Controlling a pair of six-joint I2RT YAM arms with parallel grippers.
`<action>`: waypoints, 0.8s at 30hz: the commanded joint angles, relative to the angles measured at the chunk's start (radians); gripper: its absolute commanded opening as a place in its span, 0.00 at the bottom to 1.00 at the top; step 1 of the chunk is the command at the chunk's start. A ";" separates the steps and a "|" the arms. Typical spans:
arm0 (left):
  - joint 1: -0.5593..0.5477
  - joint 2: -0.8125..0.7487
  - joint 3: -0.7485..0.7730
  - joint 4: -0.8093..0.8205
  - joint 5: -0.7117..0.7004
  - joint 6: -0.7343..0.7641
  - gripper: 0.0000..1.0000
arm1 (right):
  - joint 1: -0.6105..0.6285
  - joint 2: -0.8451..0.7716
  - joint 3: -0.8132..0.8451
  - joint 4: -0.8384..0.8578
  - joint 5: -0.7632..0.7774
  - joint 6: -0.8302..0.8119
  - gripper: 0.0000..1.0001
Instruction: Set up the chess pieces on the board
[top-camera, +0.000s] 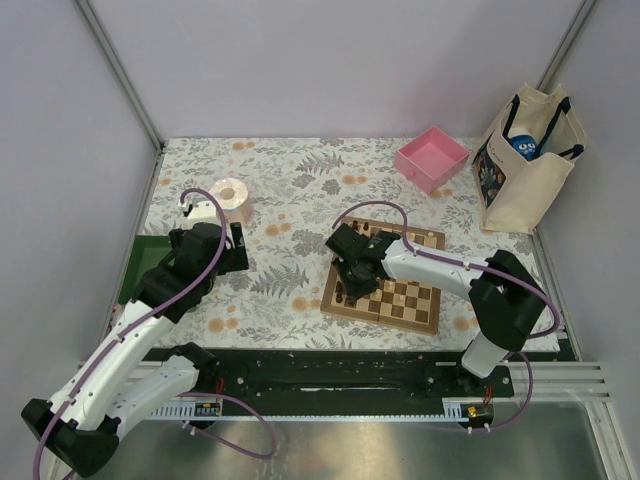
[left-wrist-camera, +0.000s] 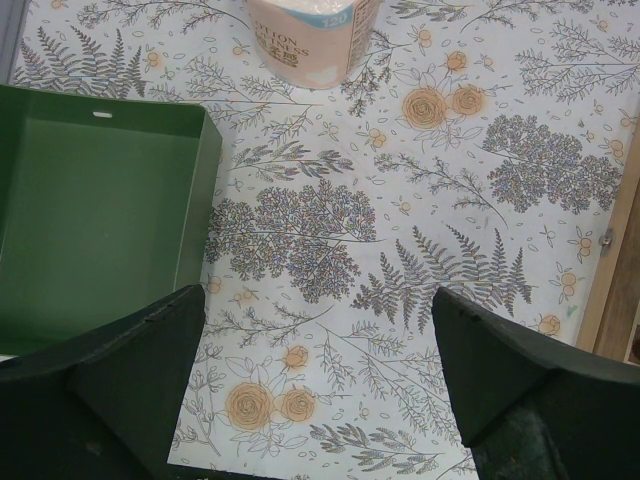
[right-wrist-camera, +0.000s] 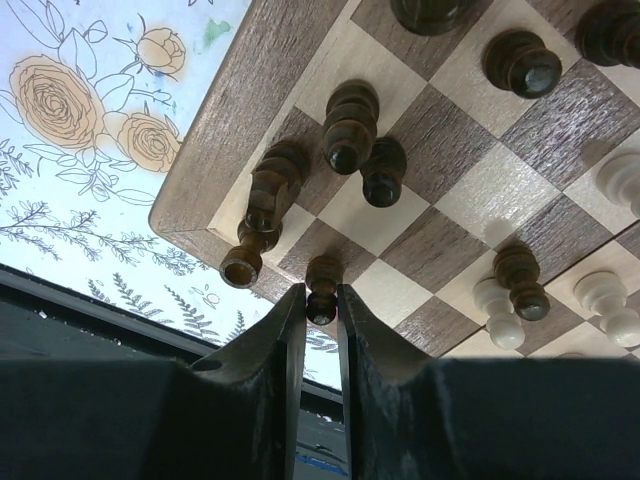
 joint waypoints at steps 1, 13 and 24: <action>0.003 0.001 -0.003 0.014 0.004 0.001 0.99 | 0.008 -0.006 -0.004 0.032 -0.013 0.016 0.26; 0.003 0.004 -0.003 0.014 0.010 0.001 0.99 | 0.008 -0.014 -0.010 0.040 0.010 0.019 0.33; 0.003 -0.002 -0.005 0.013 0.007 0.001 0.99 | 0.008 -0.087 0.030 -0.002 0.090 -0.013 0.42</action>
